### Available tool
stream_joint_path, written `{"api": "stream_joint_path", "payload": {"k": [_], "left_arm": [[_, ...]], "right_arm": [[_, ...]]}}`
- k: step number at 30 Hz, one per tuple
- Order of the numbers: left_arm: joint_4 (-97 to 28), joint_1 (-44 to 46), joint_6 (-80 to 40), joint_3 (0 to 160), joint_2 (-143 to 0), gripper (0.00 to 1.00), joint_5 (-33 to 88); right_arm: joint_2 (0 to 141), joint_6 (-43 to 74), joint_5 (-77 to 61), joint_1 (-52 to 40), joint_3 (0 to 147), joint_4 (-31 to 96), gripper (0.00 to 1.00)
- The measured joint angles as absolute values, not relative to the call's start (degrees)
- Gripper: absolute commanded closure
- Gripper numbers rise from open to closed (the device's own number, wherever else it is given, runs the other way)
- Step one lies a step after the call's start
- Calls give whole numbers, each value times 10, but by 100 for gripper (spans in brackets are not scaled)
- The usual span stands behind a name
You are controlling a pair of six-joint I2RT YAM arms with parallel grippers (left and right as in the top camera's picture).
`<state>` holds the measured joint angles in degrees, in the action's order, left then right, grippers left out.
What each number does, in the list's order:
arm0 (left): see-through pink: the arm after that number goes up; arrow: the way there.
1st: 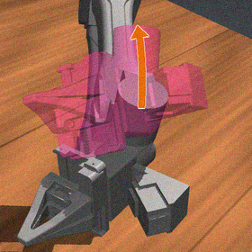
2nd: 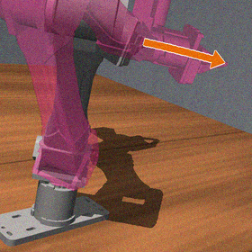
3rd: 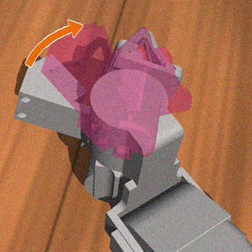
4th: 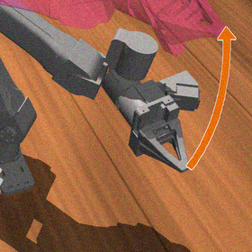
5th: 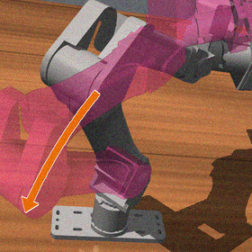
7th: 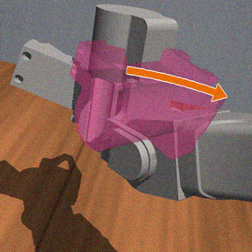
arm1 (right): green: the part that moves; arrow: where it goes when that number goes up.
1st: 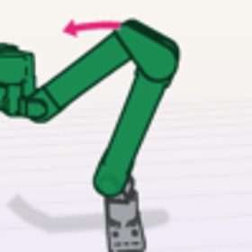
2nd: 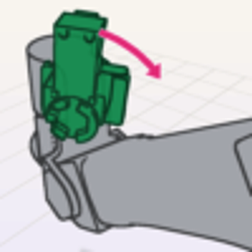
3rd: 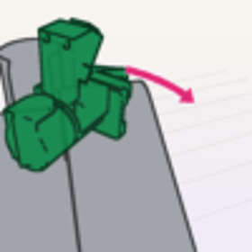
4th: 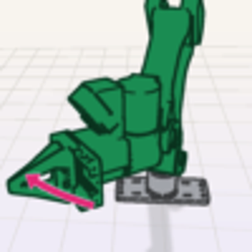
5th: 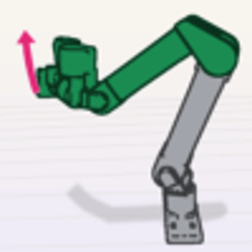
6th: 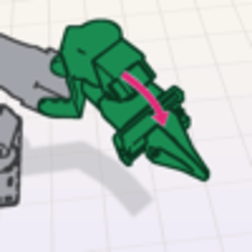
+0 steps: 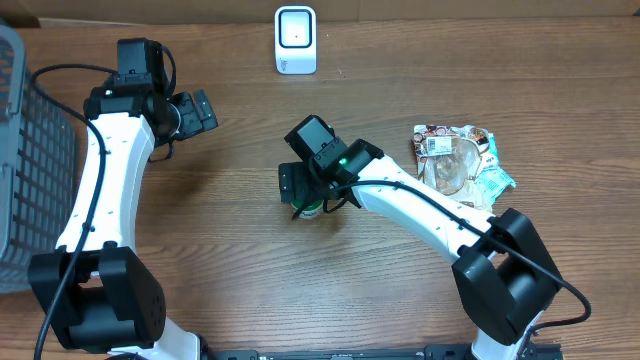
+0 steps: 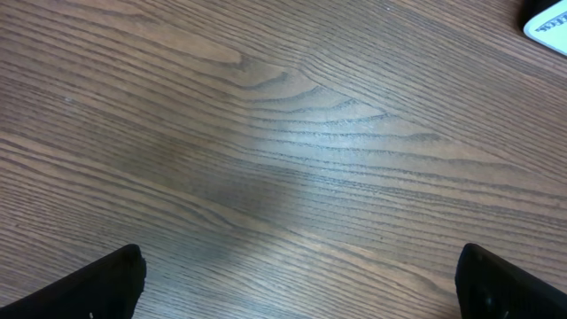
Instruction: Scan the item barcode
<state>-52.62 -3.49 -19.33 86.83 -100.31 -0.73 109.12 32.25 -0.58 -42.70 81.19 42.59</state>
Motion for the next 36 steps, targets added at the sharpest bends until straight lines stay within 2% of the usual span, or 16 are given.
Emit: {"api": "stream_joint_path", "payload": {"k": [12,14,15,18,26,31,36], "left_arm": [[-526,-35,-193,868,-1003,0,-7],[-526,-35,-193,868,-1003,0,-7],[-526,-35,-193,868,-1003,0,-7],[-526,-35,-193,868,-1003,0,-7],[-526,-35,-193,868,-1003,0,-7],[-526,-35,-193,868,-1003,0,-7],[-526,-35,-193,868,-1003,0,-8]], "right_arm": [[1107,314,-4,-429,812,426,17],[1112,315,-4,-429,812,426,22],[1112,315,-4,-430,812,426,30],[1113,311,-2,-432,812,427,44],[1109,298,-4,-429,814,440,44],[1092,192,-101,-406,819,450,42],[1009,13,-361,-344,837,446,38]]}}
